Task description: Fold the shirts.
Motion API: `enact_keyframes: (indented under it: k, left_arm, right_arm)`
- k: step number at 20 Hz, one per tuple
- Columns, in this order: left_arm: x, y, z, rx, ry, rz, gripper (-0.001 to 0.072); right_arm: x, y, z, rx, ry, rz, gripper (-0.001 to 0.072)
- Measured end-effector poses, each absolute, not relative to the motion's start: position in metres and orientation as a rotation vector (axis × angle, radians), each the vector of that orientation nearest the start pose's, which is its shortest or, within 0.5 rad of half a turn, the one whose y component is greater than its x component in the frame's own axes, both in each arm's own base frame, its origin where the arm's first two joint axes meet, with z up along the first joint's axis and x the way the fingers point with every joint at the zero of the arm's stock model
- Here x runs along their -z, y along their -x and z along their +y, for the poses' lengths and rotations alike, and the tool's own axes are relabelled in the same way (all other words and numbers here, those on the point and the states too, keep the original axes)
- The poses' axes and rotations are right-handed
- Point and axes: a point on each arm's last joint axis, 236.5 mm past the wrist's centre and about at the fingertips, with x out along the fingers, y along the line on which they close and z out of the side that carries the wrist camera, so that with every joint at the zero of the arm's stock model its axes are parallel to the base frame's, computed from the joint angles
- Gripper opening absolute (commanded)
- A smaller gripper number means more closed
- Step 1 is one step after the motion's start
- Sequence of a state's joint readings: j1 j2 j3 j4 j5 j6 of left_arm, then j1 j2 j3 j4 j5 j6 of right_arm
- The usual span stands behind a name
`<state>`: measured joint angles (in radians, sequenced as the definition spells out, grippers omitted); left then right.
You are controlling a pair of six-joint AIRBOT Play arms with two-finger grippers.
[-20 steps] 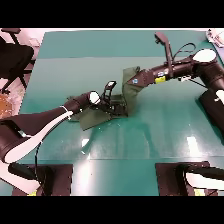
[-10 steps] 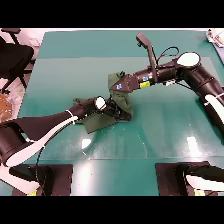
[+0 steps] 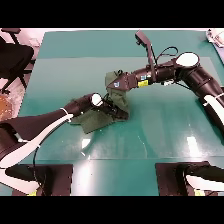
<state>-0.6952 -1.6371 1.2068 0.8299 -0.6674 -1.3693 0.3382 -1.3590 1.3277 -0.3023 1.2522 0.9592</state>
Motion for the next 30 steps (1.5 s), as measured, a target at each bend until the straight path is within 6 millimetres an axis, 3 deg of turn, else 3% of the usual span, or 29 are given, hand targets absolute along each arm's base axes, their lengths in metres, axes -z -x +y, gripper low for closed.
enact_keyframes:
  k: [4,8,12,15,19,24,27,30]
  left_arm:
    - [0.035,-0.326,-0.381,0.829,0.103,1.158,0.0028]
    - [0.026,-0.325,-0.350,0.824,-0.021,1.168,0.0028]
    - [-0.011,-0.342,-0.314,0.786,-0.030,1.108,0.0028]
    - [-0.045,-0.361,-0.272,0.724,-0.003,1.050,0.0029]
    - [-0.094,-0.385,-0.202,0.603,0.048,0.946,0.0029]
    - [-0.132,-0.385,-0.116,0.455,0.088,0.893,0.0030]
    - [-0.144,-0.378,-0.085,0.395,0.111,0.882,0.0030]
    - [-0.150,-0.373,-0.074,0.374,0.123,0.879,0.0030]
  right_arm:
    - [-0.187,-0.326,0.327,-1.298,-0.470,0.886,0.0022]
    - [-0.186,-0.330,0.322,-1.284,-0.472,0.883,0.0022]
    - [-0.185,-0.332,0.320,-1.279,-0.471,0.883,0.0022]
    - [-0.185,-0.334,0.324,-1.270,-0.470,0.873,0.0021]
    - [-0.181,-0.333,0.344,-1.251,-0.482,0.874,0.0021]
    - [-0.149,-0.331,0.386,-1.206,-0.510,0.942,0.0021]
    - [-0.117,-0.333,0.414,-1.162,-0.523,0.986,0.0021]
    - [-0.081,-0.337,0.437,-1.092,-0.544,1.027,0.0021]
